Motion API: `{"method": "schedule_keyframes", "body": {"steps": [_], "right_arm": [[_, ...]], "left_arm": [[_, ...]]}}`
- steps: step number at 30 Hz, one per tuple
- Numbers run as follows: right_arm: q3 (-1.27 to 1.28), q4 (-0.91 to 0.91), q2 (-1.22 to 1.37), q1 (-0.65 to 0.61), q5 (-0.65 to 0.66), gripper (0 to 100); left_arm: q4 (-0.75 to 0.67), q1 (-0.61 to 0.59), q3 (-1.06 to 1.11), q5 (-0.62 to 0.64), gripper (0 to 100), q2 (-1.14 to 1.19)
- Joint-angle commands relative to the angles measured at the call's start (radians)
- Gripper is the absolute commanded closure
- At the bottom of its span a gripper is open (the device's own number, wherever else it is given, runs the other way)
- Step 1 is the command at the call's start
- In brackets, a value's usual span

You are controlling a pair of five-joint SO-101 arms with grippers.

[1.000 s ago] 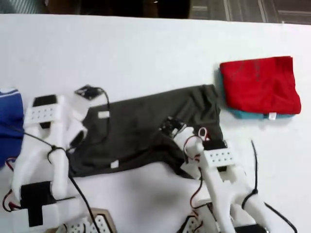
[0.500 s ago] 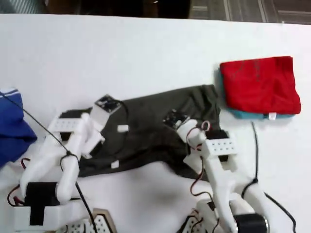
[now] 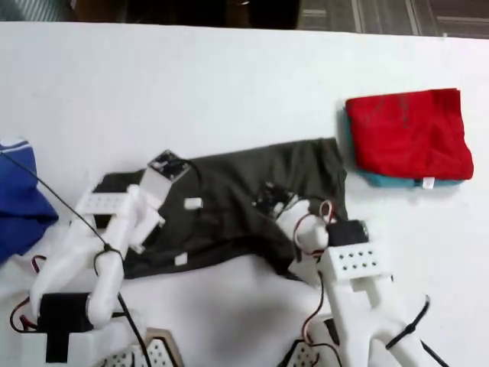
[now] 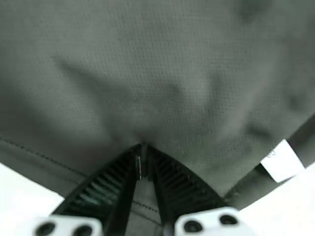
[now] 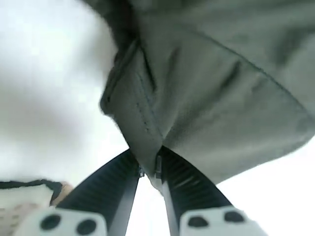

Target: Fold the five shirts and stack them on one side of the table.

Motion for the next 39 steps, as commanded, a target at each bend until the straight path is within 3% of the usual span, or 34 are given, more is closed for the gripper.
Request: {"method": "schedule_keyframes", "body": {"steps": [1,10,20,25,32,34,37,39], "right_arm": [[0.038,-0.045,0.008,-0.008,0.0,97.1],[0.055,-0.047,0.058,-0.007,0.009,74.0],[0.143,-0.093,0.059,-0.004,0.143,76.1],[0.209,-0.196,0.059,-0.002,0.141,76.1],[0.213,-0.202,0.059,0.002,0.141,76.9],[0.213,-0.202,0.059,0.002,0.141,82.4],[0.213,-0.202,0.059,0.002,0.138,98.1],[0.213,-0.203,0.059,0.004,0.138,96.1]], "left_arm": [[-0.025,0.006,0.004,0.008,97,-0.012],[-0.028,0.006,0.005,0.008,97,-0.012],[-0.032,0.006,0.005,0.008,97,-0.012],[-0.032,0.006,0.007,0.008,97,-0.012],[-0.029,0.006,0.007,0.008,97,-0.012],[-0.026,0.006,0.008,0.008,97,-0.012],[-0.017,0.006,0.008,0.008,97,-0.012],[0.005,0.006,0.01,0.008,97,-0.011]]}}
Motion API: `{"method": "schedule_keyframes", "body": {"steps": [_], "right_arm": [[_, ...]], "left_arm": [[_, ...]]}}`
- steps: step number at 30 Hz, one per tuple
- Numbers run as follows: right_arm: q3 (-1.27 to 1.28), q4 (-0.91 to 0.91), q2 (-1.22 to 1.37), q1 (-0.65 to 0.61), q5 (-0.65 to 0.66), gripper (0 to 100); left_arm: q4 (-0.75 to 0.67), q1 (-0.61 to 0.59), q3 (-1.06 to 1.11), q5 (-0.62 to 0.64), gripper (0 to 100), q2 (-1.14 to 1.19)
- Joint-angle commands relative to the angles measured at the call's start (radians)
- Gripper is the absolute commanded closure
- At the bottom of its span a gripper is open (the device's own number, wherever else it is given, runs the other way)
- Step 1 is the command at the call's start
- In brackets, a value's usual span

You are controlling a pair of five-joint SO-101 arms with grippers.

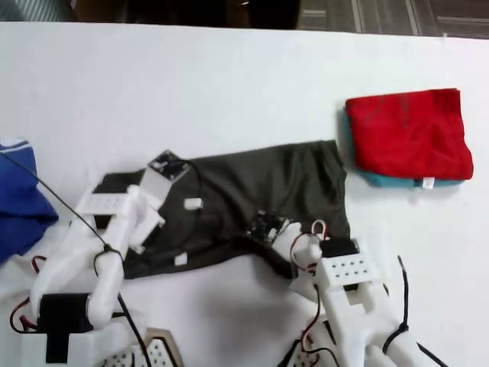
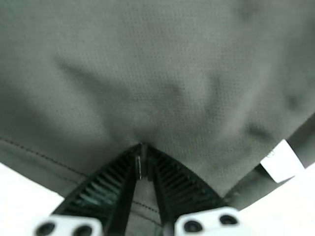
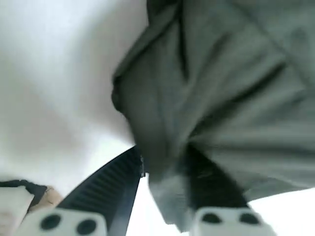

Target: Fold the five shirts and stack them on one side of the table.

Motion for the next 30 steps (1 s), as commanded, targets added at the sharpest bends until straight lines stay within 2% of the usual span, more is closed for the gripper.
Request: {"method": "schedule_keyframes", "body": {"steps": [1,7,12,16,22,30], "right_arm": [[0.011,-0.007,0.013,0.005,0.005,96.1],[-0.058,0.028,0.012,0.071,0.009,97.9],[-0.259,0.14,0.013,0.091,0.044,97.9],[-0.397,0.159,0.039,0.091,0.057,97.9],[-0.62,0.174,0.302,0.091,0.057,97.9],[-1.051,0.334,0.667,0.087,0.058,97.8]], "left_arm": [[0.009,0.006,0.008,0.008,97,-0.009],[0.005,0.006,0.013,0.008,97,-0.009],[0.005,0.006,0.018,0.008,97,-0.009],[0.005,0.006,0.016,0.008,97,-0.009],[0.005,0.006,0.016,0.008,97,-0.009],[0.005,0.006,0.016,0.008,97,-0.009]]}}
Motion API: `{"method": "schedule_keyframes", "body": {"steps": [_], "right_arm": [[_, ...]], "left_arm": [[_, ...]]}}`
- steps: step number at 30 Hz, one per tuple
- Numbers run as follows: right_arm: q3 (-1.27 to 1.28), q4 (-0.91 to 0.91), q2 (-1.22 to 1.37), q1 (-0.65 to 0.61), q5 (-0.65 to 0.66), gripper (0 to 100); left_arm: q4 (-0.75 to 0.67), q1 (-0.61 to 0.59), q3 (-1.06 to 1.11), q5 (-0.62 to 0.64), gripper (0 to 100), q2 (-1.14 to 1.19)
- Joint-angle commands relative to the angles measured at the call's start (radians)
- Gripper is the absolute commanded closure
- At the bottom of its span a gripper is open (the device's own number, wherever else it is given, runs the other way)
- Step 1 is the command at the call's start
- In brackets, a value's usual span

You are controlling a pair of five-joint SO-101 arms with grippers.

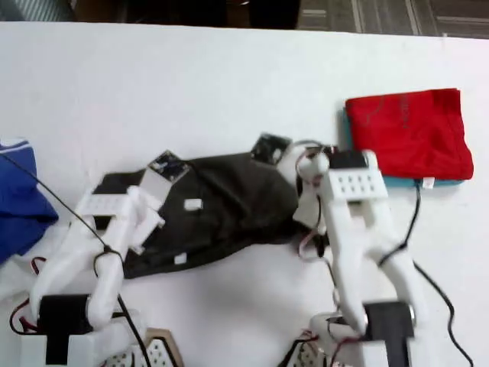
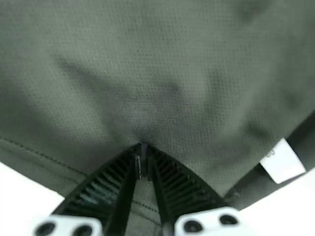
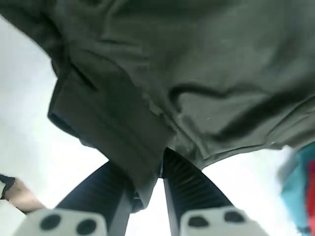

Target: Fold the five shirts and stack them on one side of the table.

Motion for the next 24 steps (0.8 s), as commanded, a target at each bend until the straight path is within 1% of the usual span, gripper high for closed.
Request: {"method": "schedule_keyframes", "body": {"steps": [1,7,8,11,14,17,20,21,24], "right_arm": [[-0.206,0.039,0.14,0.007,0.008,97.8],[-0.428,0.047,0.437,0.007,0.002,97.6],[-0.463,0.065,0.478,0.007,0.002,96.7],[-0.594,0.125,0.581,0.013,-0.017,89.2],[-0.736,0.139,0.619,0.041,-0.104,84.8],[-0.878,0.122,0.63,0.085,-0.241,85.7],[-0.945,0.116,0.624,0.13,-0.373,87.0],[-0.95,0.119,0.621,0.139,-0.393,87.5],[-0.95,0.185,0.608,0.145,-0.394,90.9]], "left_arm": [[0.002,0.006,0.007,0.009,97,-0.006],[0.002,0.006,0.007,0.009,97,-0.006],[0.002,0.006,0.007,0.009,97,-0.006],[0.002,0.006,0.007,0.009,97,-0.006],[0.002,0.006,0.007,0.009,97,-0.006],[0.002,0.006,0.007,0.009,97,-0.006],[0.002,0.006,0.007,0.009,97,-0.006],[0.002,0.006,0.007,0.009,97,-0.006],[0.002,0.006,0.007,0.009,97,-0.006]]}}
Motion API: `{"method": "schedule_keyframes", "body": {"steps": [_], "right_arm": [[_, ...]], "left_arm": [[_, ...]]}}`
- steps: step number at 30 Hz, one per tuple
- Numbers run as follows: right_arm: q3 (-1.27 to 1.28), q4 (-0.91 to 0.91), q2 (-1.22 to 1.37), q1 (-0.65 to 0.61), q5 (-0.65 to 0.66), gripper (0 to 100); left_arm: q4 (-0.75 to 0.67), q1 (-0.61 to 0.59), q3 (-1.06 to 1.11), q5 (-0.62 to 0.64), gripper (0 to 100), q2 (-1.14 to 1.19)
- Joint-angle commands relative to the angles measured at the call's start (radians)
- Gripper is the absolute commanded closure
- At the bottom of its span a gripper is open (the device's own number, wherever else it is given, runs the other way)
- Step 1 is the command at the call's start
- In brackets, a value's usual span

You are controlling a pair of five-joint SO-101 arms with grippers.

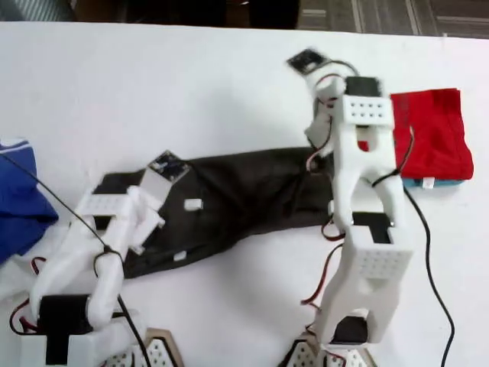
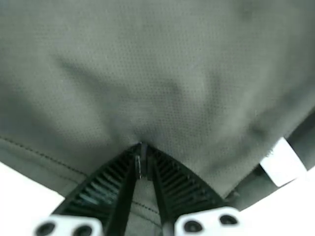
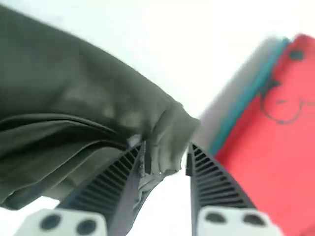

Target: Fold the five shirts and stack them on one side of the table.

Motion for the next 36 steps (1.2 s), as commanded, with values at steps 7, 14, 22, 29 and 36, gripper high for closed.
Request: {"method": "schedule_keyframes", "body": {"steps": [7,14,22,29,36], "right_arm": [[-0.02,0.251,-0.108,0.01,0.11,97.8],[0.491,0.122,-0.392,0.013,0.216,97.7],[1.051,-0.357,-0.613,-0.059,0.118,97.7],[1.068,-0.437,-0.613,-0.245,-0.028,97.8],[1.068,-0.641,-0.615,-0.278,-0.123,97.7]], "left_arm": [[0.0,0.006,0.008,0.009,97,-0.006],[0.0,0.006,0.007,0.009,97,-0.006],[0.0,0.006,0.004,0.006,97,-0.006],[-0.006,0.006,0.007,0.009,97,-0.006],[-0.006,0.006,0.008,0.009,97,-0.006]]}}
